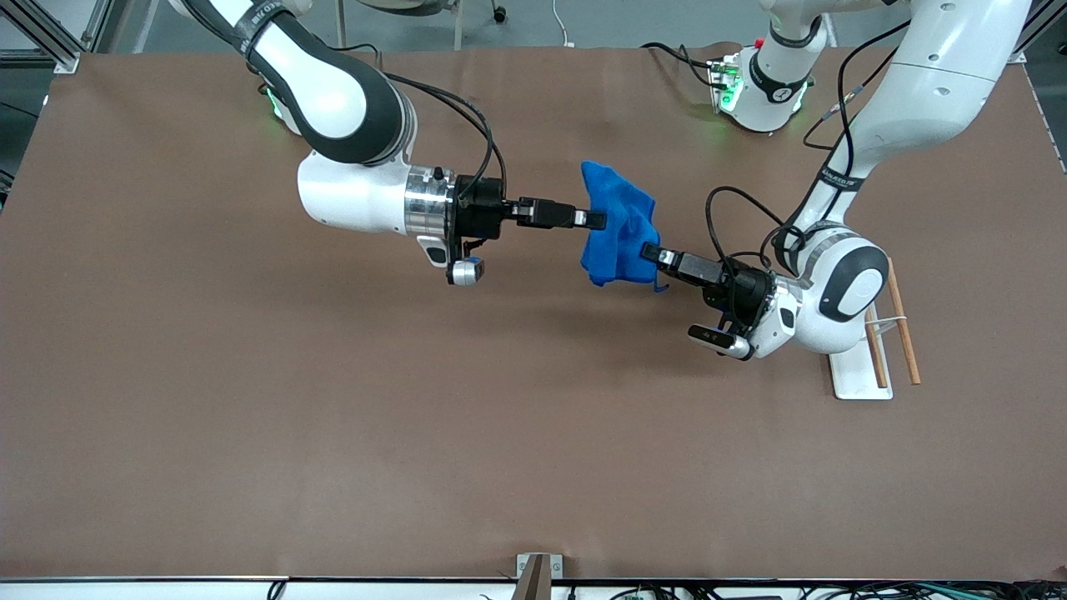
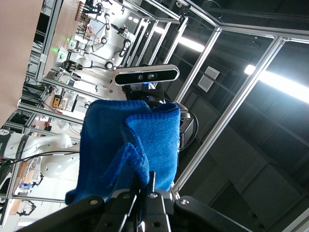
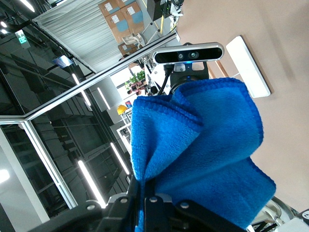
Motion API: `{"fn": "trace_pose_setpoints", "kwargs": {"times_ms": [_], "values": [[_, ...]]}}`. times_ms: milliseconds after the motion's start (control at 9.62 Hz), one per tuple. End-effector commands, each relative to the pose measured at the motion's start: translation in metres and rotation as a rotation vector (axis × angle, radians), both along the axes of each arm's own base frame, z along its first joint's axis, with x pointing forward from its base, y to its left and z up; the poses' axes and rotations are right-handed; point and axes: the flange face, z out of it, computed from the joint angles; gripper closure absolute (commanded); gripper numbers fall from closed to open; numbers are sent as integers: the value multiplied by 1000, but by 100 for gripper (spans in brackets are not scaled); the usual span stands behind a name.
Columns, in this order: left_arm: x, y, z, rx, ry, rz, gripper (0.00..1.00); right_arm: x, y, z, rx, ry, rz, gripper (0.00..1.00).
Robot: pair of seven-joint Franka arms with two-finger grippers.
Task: Right arm passes towel to left arm to hang
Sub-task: 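Release the towel from the right gripper while the left gripper carries it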
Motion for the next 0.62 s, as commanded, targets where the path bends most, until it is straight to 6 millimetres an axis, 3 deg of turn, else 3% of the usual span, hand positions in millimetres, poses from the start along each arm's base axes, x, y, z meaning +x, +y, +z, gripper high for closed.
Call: {"fn": "trace_pose_setpoints", "kwargs": {"times_ms": [0,208,312,416,519], "values": [[1,8,-1,22,50,-7,100,-2,4,2,18,-5,-13,100],[10,20,25,85,83,-52,100,-2,4,2,21,-4,-12,96],[18,39,40,136,104,-66,100,0,0,-2,10,-5,-16,28],[21,61,56,205,137,-85,100,2,-8,-7,-9,-4,-25,0],[25,84,64,292,157,-107,100,12,-26,-14,-46,-24,-35,0]]}}
